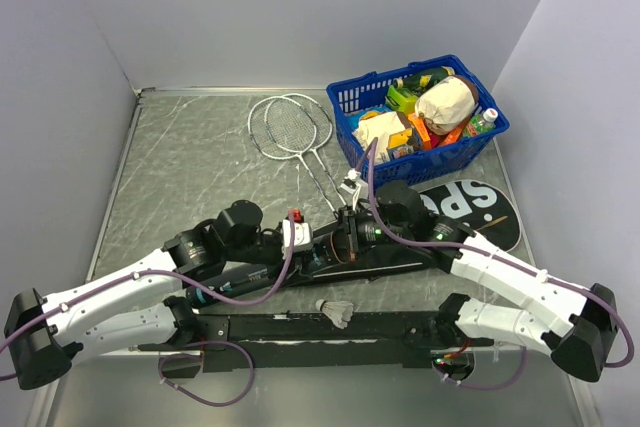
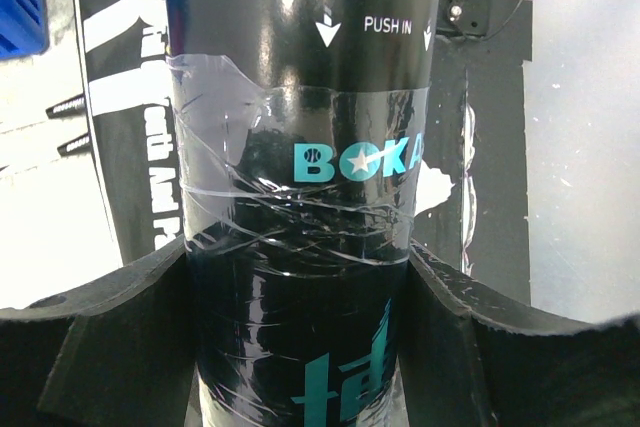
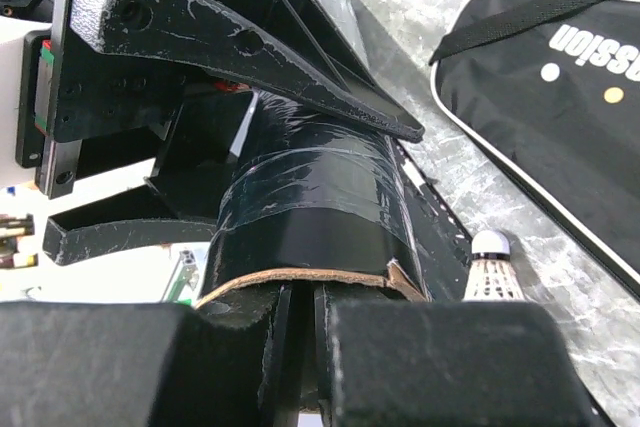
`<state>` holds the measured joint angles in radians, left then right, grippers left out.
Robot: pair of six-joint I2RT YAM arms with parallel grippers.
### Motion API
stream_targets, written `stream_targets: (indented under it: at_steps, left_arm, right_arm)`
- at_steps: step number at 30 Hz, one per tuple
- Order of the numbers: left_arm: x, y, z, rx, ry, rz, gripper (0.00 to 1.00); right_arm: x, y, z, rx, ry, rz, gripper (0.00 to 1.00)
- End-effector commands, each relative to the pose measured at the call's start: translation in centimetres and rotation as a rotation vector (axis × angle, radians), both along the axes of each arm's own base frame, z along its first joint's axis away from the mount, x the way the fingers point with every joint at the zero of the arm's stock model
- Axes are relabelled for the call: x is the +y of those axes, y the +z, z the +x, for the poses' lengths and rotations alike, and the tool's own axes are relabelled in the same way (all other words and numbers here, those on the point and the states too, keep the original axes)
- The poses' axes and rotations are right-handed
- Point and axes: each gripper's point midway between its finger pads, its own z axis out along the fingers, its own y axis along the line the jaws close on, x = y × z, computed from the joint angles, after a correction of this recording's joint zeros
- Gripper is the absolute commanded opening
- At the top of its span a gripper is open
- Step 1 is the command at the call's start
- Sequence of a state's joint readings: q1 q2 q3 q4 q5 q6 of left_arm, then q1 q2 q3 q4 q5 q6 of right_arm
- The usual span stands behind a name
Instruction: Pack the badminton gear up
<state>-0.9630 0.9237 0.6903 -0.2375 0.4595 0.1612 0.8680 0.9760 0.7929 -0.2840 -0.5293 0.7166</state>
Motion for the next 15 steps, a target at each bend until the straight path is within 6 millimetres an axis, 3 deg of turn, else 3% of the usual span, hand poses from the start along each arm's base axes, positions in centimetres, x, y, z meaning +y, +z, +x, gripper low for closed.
stream_targets:
  at_steps: [1,6,11,14,15]
  left_arm:
    - [-0.8,2.5,0.6,-0.058,-0.001,-0.078,0.01]
    - [-0.8,2.4,0.7,-0.058,0.000,-0.075,0.01]
    - [-0.8,2.3,0.7,-0.055,0.004,-0.069,0.01]
    - [-0.9,2.0,0.7,-0.050,0.002,-0.063,0.01]
    - [-0.9,2.0,0.7,-0.048,0.000,-0.062,0.01]
  right_arm:
    - [1.7,1.9,-1.1,-0.011,0.078,0.095,0.12]
    - [1.2,1.9,-0.7,-0.038,0.052,0.066,0.14]
    - [0.1,3.4,-0.6,-0.081,0.014,0.060,0.20]
    - [-1.3,4.4,-0.2,-0.125,-0.044,0.038,0.31]
    - [-2.0,3.9,-0.3,-0.122,-0.057,-0.001,0.39]
